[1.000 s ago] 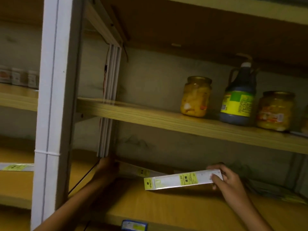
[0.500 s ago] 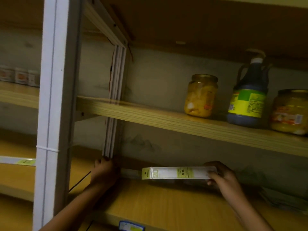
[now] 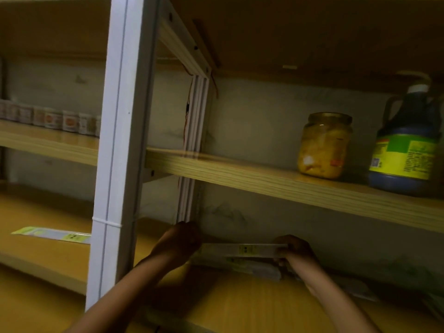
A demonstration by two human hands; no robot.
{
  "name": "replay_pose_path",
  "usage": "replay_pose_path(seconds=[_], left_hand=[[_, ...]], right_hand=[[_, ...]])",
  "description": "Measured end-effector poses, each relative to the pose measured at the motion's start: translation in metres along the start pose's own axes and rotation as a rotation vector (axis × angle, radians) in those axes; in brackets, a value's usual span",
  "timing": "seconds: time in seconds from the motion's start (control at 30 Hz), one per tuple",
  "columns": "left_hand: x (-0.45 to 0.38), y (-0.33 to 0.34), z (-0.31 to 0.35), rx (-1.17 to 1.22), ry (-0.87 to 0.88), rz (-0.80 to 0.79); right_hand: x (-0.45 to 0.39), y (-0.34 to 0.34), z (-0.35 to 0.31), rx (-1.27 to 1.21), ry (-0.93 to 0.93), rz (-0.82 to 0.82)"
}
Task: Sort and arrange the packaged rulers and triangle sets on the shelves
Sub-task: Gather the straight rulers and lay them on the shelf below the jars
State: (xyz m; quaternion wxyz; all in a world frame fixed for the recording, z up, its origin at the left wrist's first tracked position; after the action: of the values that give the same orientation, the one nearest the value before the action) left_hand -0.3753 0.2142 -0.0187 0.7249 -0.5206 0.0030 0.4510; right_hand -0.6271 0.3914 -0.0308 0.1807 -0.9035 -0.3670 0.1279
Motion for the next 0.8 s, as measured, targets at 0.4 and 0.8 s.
replay_pose_path(seconds=[0.4, 0.8], left_hand=[[-0.005, 0.001, 0.003, -0.02, 0.045, -0.061], [0.012, 0.011, 0.011, 0.009, 0.107, -0.111]], right_hand=[[-0.026, 0.038, 0.011, 0.692, -0.197, 0.015], [-0.003, 0.03, -0.006, 0.723, -0.213, 0.091]])
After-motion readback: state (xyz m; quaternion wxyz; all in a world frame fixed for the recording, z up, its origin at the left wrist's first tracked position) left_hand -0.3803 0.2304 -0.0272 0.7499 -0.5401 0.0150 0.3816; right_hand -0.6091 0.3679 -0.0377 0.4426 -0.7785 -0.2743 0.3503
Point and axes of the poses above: each hand's wrist, its own x-axis away from the middle knuckle, its own y-axis out of the palm, z = x × y, the point moved 7 cm from there along -x, towards the middle knuckle, and after that the axes turned 6 degrees about y, right-handed, at the moved point
